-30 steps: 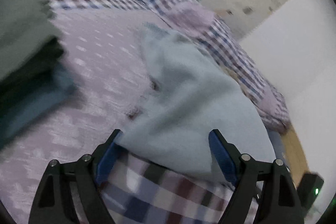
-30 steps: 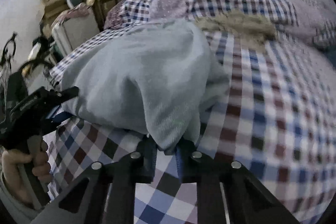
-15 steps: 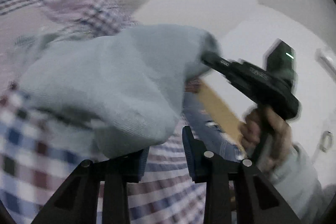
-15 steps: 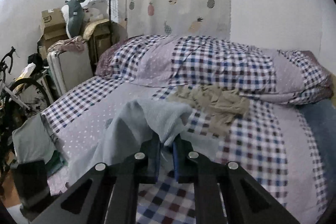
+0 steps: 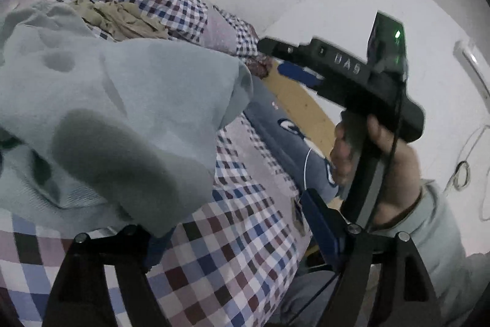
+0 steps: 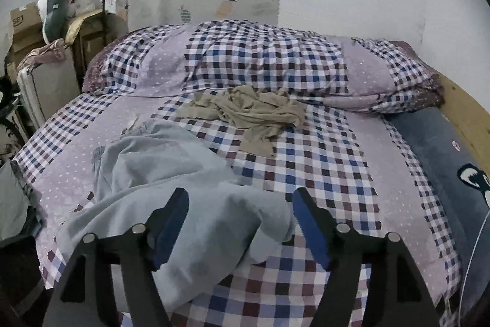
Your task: Fold clothes
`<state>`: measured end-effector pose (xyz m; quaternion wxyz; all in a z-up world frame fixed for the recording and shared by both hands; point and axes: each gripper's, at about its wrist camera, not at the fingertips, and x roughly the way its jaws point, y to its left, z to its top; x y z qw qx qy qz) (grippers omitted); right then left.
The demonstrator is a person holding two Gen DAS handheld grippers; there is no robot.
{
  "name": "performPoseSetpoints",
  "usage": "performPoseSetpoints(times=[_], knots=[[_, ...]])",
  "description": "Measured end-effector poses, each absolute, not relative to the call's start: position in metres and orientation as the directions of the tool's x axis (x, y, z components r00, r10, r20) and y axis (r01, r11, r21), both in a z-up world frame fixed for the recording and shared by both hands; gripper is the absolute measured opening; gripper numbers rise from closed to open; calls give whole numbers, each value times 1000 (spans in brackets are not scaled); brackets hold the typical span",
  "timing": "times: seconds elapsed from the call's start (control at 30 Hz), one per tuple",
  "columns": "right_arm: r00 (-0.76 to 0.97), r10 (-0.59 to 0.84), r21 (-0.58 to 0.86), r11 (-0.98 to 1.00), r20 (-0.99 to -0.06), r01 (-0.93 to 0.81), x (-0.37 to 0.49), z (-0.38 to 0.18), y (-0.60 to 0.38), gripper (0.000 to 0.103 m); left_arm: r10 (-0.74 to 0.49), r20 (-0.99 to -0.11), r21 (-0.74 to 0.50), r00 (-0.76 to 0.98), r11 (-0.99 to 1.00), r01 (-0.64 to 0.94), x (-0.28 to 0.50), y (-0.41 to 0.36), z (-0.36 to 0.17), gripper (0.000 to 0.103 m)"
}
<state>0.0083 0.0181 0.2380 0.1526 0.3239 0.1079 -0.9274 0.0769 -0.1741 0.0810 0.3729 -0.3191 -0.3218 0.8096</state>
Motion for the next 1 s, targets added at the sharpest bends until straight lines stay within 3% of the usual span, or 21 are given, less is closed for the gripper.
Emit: performPoseSetpoints(times=[0.13,0.4,0.6,0.77,0.9,0.97,1.0], knots=[[-743,-250,-83,-922,-620,379,3,243,-6,78,886,-240,-789,-397,-416,-453,83,-179,100,89],[-629,-366,-74,-825,-686,561,12,218,-85,79,960,-213,-737,-184,-281,-615,117,-166,121,90],[-559,-355,-81,-789,-750,609,15,180,-117,79,912,-150,-756,-382,-355,-549,112,-243,129,90],[-510,-317,-84,-781,-800,619,6,152,-144,79,716,-246,-767,-653,-555,-320,109,-330,119,90],[-496,-224,-160,-770,-839,618,0,120,-174,78,577,-271,-829,-771,-546,-117,101,-364,100,90],[-483,-171,-191,-768,-859,611,-4,98,-183,69,552,-272,-856,-788,-513,-64,97,-369,89,90],[-481,-157,-200,-767,-862,609,-5,92,-182,44,544,-278,-863,-792,-503,-43,96,-370,85,90]])
